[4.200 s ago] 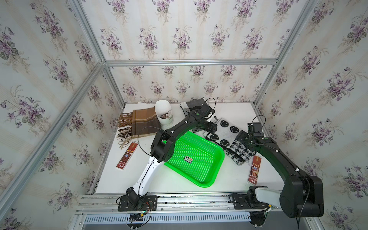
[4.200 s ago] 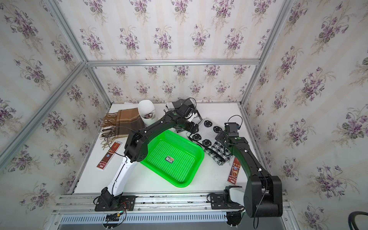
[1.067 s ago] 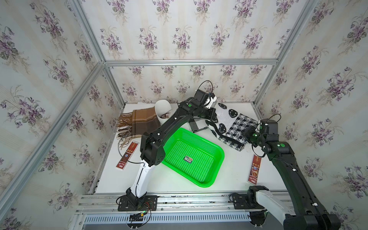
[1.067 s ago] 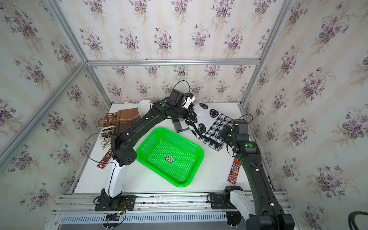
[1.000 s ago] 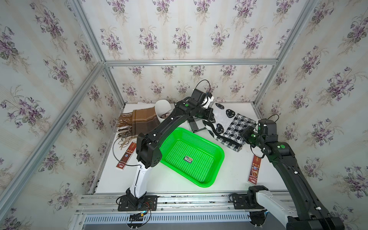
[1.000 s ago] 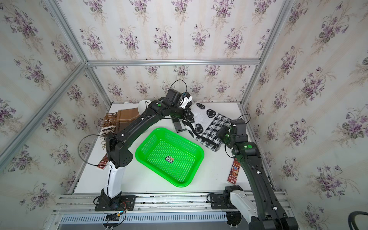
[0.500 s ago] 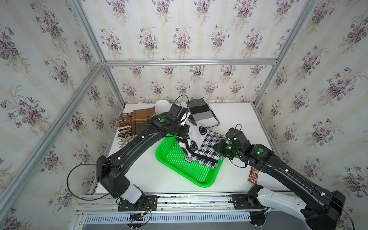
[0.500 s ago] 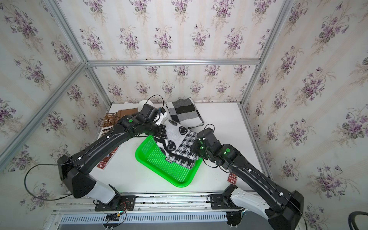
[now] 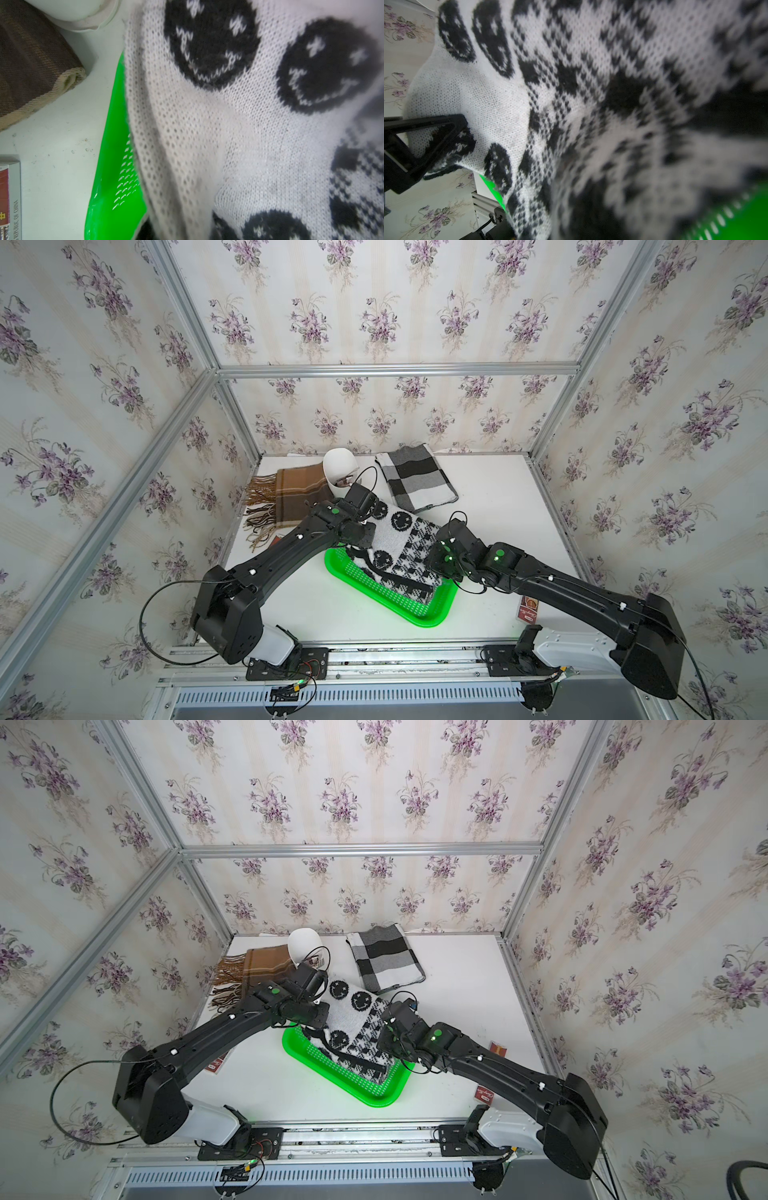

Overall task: Put the folded scarf in the basket
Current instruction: Place the scarf in the basket, then move the basket to the center of the board.

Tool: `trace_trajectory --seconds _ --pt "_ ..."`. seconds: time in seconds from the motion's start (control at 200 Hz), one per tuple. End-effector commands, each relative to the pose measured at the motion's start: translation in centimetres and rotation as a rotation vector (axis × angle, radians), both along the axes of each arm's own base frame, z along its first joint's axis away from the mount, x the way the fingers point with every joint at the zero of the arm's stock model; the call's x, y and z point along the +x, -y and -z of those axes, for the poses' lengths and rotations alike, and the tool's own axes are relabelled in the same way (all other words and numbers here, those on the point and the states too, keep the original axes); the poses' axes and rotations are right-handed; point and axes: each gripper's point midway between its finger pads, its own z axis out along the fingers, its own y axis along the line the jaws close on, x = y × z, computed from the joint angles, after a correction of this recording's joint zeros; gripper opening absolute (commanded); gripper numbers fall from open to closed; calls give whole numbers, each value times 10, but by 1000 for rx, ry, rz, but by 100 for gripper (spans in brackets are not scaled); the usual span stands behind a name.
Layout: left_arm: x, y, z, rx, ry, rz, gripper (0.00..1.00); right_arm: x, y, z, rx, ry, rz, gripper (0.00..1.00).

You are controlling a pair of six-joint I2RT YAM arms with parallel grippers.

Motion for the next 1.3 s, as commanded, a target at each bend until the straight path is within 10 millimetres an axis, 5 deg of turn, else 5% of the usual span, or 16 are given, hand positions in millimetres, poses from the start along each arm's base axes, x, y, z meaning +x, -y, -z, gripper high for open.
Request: trace_trajectory --seconds 0.0,0.594,0.909,1.034,1.129,1.294 --pt "7 -6 1 20 31 -46 0 -3 -12 3 29 -12 -41 0" --pt "-10 -16 50 66 -62 -80 0 -4 11 64 -179 -65 -46 0" --pt "-16 -22 68 133 -79 -93 19 -13 20 80 -212 -105 -78 0" --pt "-11 -27 66 183 -64 -102 26 -14 20 79 -216 -108 -86 30" --pt "-11 -28 63 205 -57 -112 41 -13 24 72 -228 -93 -78 50" --pt "-13 -22 38 193 5 -116 62 -8 28 49 -220 -38 -62 60"
